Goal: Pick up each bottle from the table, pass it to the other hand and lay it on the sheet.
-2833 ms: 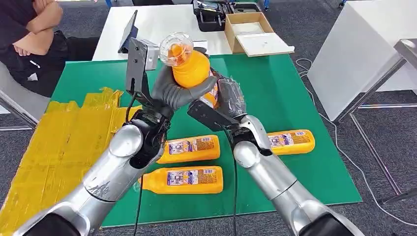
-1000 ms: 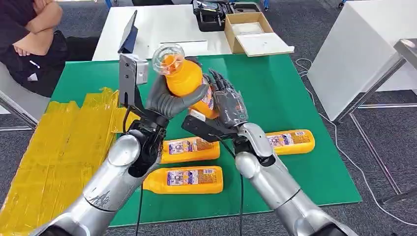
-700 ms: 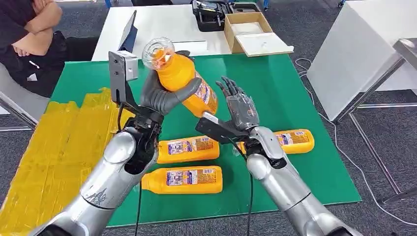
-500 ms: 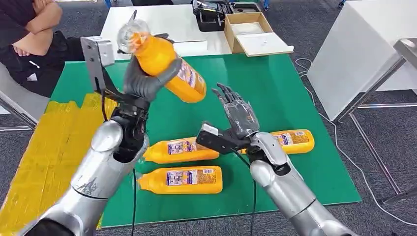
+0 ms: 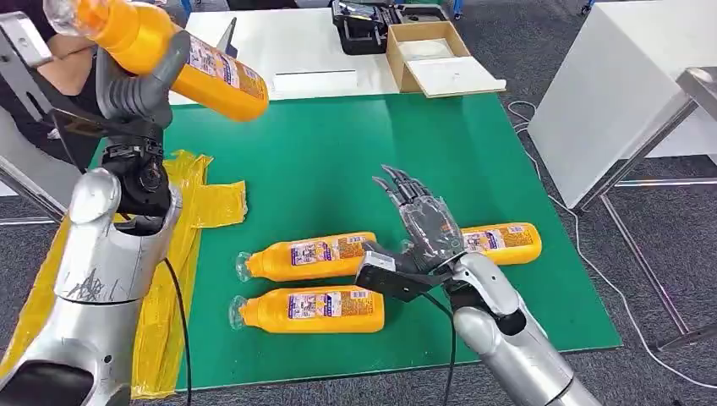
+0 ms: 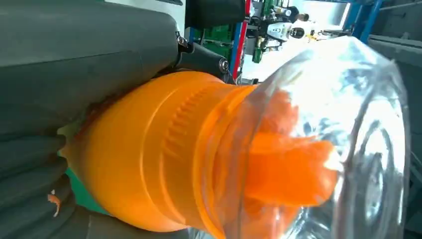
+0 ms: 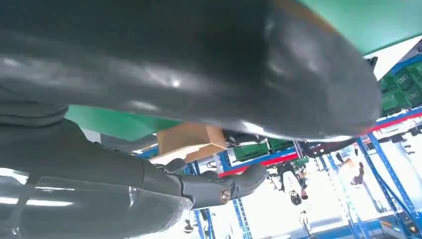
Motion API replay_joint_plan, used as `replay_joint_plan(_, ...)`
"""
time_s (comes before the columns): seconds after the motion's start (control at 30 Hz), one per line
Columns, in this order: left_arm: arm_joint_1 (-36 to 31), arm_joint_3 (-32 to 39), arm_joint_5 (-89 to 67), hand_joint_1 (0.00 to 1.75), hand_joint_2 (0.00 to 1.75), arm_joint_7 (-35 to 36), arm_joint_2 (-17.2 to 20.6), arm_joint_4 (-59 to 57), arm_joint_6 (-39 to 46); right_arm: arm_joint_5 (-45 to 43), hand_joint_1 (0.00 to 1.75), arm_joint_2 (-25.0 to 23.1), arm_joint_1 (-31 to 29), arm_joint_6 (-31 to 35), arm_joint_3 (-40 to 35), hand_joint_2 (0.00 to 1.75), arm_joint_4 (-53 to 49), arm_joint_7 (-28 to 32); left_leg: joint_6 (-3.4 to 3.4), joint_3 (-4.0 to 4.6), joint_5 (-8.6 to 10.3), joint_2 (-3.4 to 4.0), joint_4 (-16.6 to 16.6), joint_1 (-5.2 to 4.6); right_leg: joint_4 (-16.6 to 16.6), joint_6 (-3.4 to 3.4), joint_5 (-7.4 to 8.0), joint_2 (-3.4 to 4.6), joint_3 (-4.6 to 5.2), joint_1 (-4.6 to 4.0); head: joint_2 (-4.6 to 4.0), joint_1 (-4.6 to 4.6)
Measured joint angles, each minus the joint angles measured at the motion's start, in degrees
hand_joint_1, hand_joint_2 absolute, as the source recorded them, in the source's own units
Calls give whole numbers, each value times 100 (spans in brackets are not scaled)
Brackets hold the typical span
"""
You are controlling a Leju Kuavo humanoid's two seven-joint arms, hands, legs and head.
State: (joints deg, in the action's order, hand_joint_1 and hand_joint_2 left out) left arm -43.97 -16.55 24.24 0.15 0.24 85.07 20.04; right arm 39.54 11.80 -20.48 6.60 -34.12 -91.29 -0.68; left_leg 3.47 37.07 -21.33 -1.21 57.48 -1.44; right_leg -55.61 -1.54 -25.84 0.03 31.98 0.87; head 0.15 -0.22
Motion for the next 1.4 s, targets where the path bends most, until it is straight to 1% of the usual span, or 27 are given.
replay_joint_plan(0.13, -4, 39, -206, 175, 175, -91, 48, 5, 100, 9, 0, 54, 27, 11, 13, 0, -46, 11, 3, 0, 2, -1, 0, -2, 0, -1, 1, -1, -1, 1, 0, 2)
replay_joint_plan(0.2, -38, 103, -925, 175, 175, -175, 191, 7, 315, 7, 0, 178, 151, 107, 81, 0, -143, 37, 3, 0, 2, -1, 1, -2, 1, -1, 1, -1, 0, 1, 0, 2)
replay_joint_plan(0.37, -167, 297, -4560, 175, 175, -28, 921, -289, 568, -265, 0, 674, 785, 437, 774, 0, -571, 326, 3, 0, -2, 4, 0, -3, 1, 0, 0, 0, 2, 2, 0, 2)
replay_joint_plan(0.47, -112, 313, -6321, 175, 175, -42, 1320, -683, 508, -609, 0, 889, 978, 472, 1221, 0, -741, 465, 2, -3, -2, 7, 0, -1, 2, 2, -2, 1, 8, 6, 0, 2)
replay_joint_plan(0.53, 6, 280, -7275, 175, 175, -52, 1471, -958, 376, -848, 0, 953, 1068, 470, 1533, 0, -846, 525, 2, -3, -1, 6, -1, 0, 2, 2, -2, 1, 10, 6, 0, 0)
replay_joint_plan(0.6, 80, 154, -7657, 175, 175, -57, 1611, -1253, 352, -966, 0, 1016, 1146, 466, 1748, 0, -940, 546, 2, -3, -1, 8, -1, 1, 2, 2, -2, 1, 10, 6, 0, 4)
replay_joint_plan(0.73, 198, -220, -8174, 175, 175, -46, 1716, -1848, 315, -1154, 0, 1149, 1245, 463, 2098, 0, -1073, 643, 3, 0, 1, 3, -1, 0, 1, 1, 0, 0, 8, 6, 0, 4)
replay_joint_plan(0.83, 186, -488, -8365, 175, 175, -13, 1757, -2221, 317, -1264, 0, 1240, 1276, 466, 2210, 0, -1115, 704, 4, 0, 1, 4, -1, -3, 1, 0, 0, 1, 8, 7, 0, 2)
replay_joint_plan(1.07, 92, -950, -8518, 175, 175, 28, 1757, -3064, 348, -1504, 0, 1519, 1305, 525, 2253, 0, -1115, 839, 4, 2, 1, 6, 0, -5, 2, -1, 1, 1, 9, 7, 0, 2)
replay_joint_plan(1.3, 29, -1191, -8492, 175, 175, 37, 1753, -3581, 370, -1596, 0, 1572, 1257, 538, 2205, 0, -1093, 848, 4, 1, 1, 6, 0, -2, 2, 0, 0, 1, 11, 6, 0, 2)
replay_joint_plan(1.4, 14, -1322, -8505, 175, 175, 31, 1694, -3878, 367, -1602, 0, 1563, 1220, 560, 2155, 0, -1073, 848, 4, 0, 1, 2, 0, 0, 2, 0, 0, -1, 11, 7, 0, 0)
